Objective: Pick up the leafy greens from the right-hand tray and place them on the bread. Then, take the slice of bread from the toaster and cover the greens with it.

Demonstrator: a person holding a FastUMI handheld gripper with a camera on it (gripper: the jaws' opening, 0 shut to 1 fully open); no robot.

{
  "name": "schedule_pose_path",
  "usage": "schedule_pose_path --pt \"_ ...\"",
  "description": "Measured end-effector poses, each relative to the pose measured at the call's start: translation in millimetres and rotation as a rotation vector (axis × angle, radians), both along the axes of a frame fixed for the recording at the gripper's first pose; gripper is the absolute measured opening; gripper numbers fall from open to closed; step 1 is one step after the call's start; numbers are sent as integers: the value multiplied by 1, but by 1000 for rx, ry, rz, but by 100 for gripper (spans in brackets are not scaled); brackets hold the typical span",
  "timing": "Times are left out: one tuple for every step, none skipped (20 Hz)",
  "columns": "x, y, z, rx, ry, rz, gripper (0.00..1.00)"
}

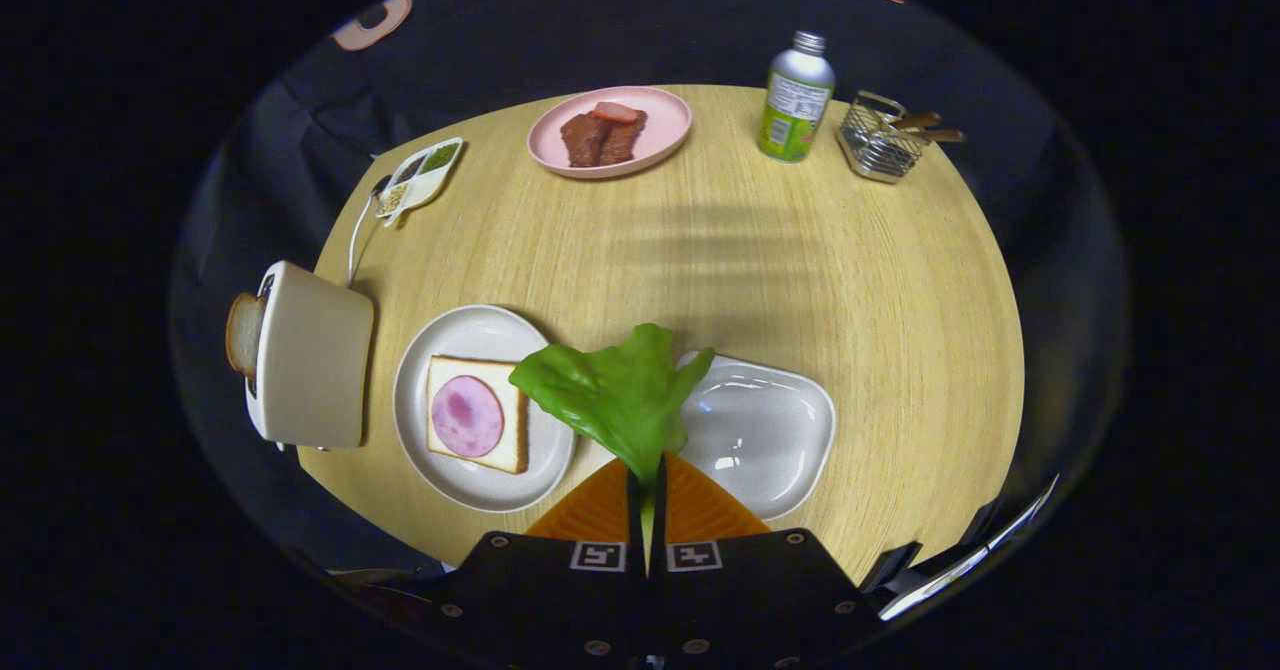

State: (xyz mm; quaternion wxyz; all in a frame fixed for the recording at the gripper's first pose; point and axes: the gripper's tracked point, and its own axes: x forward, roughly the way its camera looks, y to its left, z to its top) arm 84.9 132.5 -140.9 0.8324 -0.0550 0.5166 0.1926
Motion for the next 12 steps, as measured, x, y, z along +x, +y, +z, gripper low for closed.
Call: schedule_pose_path --pt "-5 13 0 2 6 23 1" --pt "-10 26 -1 -2 11 47 1" --pt "-14 38 -3 -4 18 70 1" --pt "-18 51 -6 -6 26 95 1" --pt "-21 62 -7 -7 32 115 1" --pt "-26 74 -9 -8 38 132 1" --pt "-28 85 -12 -8 47 146 1" --pt "-31 96 -13 -3 52 161 1" --pt "-33 105 -14 -1 52 174 1" --pt "-34 114 -16 -1 54 186 1" --pt "-35 122 -18 -2 59 196 1" --pt "-35 128 -22 -7 63 200 1"
